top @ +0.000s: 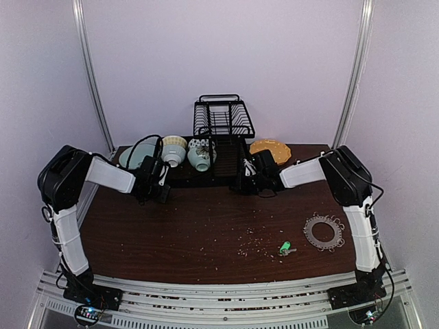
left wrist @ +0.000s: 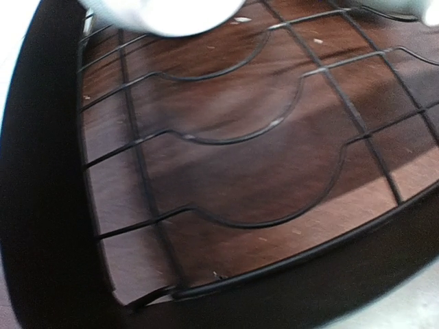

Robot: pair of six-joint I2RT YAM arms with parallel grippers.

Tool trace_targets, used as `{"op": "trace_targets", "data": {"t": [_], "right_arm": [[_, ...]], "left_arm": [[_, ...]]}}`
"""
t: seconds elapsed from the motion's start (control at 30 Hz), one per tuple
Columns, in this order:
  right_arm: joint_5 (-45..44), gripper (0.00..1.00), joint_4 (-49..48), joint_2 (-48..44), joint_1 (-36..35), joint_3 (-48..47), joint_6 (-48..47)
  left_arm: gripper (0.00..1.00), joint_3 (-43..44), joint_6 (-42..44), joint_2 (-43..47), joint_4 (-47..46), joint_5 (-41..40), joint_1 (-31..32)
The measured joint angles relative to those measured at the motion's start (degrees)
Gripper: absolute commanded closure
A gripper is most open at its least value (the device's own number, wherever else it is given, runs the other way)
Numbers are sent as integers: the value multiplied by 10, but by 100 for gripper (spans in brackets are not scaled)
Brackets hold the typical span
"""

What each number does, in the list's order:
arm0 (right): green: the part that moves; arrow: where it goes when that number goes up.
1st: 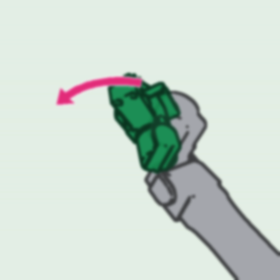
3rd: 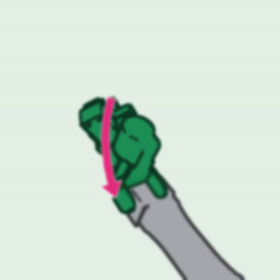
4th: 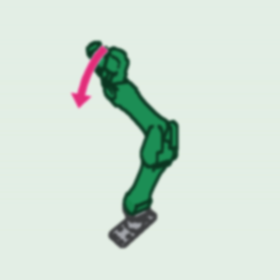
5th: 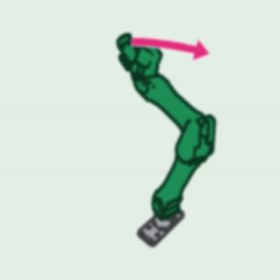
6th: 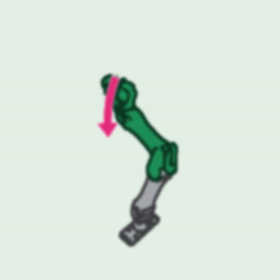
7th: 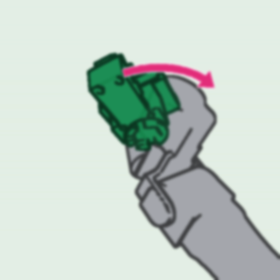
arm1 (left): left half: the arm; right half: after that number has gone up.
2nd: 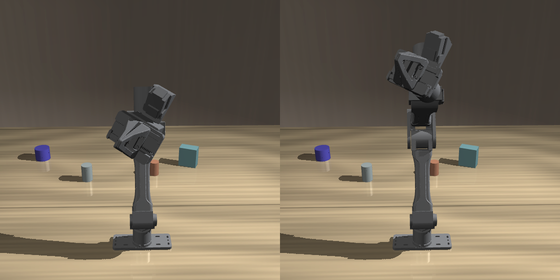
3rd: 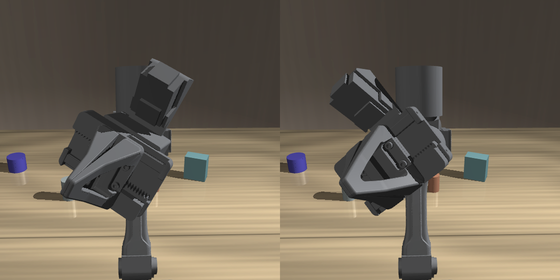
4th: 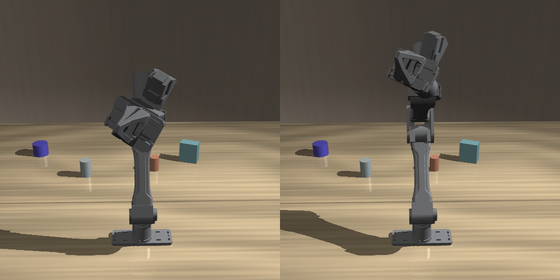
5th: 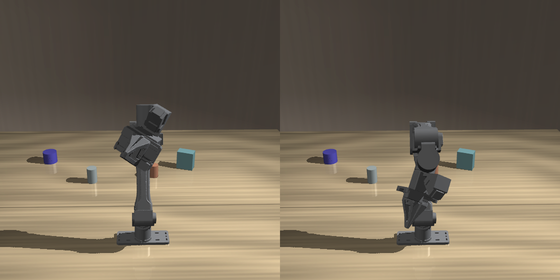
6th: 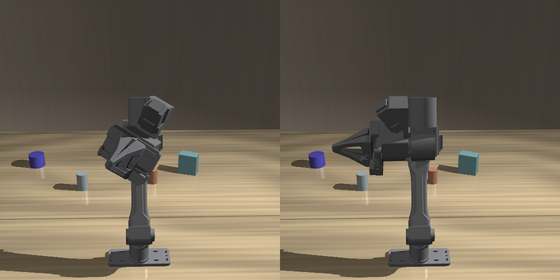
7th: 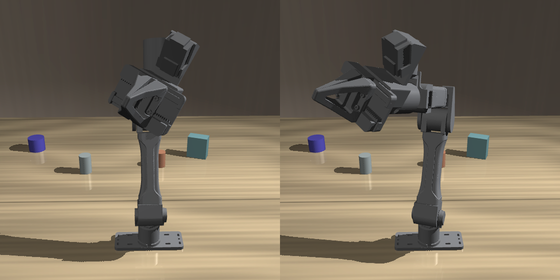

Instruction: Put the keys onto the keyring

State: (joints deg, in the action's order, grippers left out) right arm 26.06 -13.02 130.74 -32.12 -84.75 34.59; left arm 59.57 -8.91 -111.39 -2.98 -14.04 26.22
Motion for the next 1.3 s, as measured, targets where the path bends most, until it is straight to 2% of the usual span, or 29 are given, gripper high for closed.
{"op": "trace_targets", "data": {"t": [0.17, 0.23, 0.3, 0.33, 0.43, 0.47, 0.57, 0.63, 0.77, 1.0, 1.03, 1.07, 1.1, 1.3], "right_arm": [[-5, 100, 30, -9, 1, -10, -28], [-14, 99, 50, -45, 2, 21, -48], [-29, 83, 87, -111, 3, 68, -70], [-43, 72, 114, -156, 3, 94, -85], [-114, 49, 191, -292, 7, 144, -112], [-149, 40, 224, -347, 11, 160, -124], [-233, 25, 295, -457, 38, 204, -128], [-280, 21, 343, -512, 67, 256, -128], [-329, 20, 411, -537, 104, 340, -118], [-331, 35, 418, -451, 162, 380, -108], [-331, 40, 414, -440, 163, 379, -107], [-332, 51, 410, -429, 163, 376, -106], [-338, 56, 405, -419, 163, 370, -103], [-375, 52, 399, -395, 155, 324, -102]], "left_arm": [[100, 7, 7, -4, 2, 5, -18], [100, 4, 7, 0, 1, 9, -17], [100, -16, 2, 23, -7, 8, -10], [94, -38, -3, 50, -9, 5, -5], [55, -96, -14, 156, -3, -11, 30], [47, -111, -17, 196, -5, -19, 54], [36, -123, -14, 285, -5, -42, 139], [29, -123, -11, 316, -5, -41, 187], [25, -142, -12, 358, -2, -23, 206], [25, -172, -16, 426, 11, -1, 205], [25, -172, -16, 430, 10, 0, 205], [25, -172, -16, 431, 10, 2, 205], [25, -173, -17, 431, 10, 3, 205], [25, -187, -17, 422, 15, 10, 205]]}}
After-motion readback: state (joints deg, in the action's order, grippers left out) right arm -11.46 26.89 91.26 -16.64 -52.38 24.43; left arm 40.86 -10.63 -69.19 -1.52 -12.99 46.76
